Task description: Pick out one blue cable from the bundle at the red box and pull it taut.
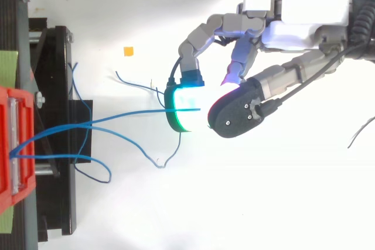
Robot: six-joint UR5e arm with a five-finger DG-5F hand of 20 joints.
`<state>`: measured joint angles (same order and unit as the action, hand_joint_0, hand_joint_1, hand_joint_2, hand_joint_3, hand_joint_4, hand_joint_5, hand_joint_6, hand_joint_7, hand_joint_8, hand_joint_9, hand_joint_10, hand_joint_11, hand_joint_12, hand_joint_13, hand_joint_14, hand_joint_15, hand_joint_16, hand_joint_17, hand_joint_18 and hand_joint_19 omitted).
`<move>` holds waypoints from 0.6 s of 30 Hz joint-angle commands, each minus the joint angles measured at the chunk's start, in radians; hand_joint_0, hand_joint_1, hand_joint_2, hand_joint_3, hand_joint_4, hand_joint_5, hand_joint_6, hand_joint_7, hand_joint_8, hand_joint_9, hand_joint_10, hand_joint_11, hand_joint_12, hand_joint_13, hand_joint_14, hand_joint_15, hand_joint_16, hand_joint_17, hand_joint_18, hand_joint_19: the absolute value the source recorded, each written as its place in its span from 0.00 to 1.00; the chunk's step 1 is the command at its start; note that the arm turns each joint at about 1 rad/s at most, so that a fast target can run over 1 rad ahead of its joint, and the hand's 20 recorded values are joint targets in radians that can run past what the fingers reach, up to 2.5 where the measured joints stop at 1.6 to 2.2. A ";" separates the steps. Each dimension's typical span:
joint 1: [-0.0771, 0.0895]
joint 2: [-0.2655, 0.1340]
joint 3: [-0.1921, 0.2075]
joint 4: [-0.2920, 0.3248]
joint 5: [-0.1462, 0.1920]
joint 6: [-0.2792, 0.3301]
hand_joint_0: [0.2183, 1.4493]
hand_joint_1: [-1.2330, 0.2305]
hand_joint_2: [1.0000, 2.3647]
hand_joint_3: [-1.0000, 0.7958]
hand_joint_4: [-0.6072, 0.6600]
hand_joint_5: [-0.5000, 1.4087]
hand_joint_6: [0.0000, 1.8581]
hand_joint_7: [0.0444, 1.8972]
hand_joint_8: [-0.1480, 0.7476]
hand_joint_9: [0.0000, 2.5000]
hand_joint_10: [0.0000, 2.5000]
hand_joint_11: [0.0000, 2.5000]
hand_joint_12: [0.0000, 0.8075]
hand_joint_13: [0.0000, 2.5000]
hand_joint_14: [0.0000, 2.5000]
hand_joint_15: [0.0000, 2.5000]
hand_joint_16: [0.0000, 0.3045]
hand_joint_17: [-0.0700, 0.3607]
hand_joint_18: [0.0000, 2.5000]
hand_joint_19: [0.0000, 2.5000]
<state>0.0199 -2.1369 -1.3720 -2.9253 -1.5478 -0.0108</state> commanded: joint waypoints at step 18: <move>0.000 0.000 0.001 0.000 0.000 0.000 0.32 0.40 0.01 0.40 0.38 0.23 0.48 0.47 0.52 0.51 0.01 0.27 0.45 0.44 0.01 0.26 0.17 0.43 0.39 0.28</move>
<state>0.0200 -2.1368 -1.3720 -2.9253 -1.5478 -0.0107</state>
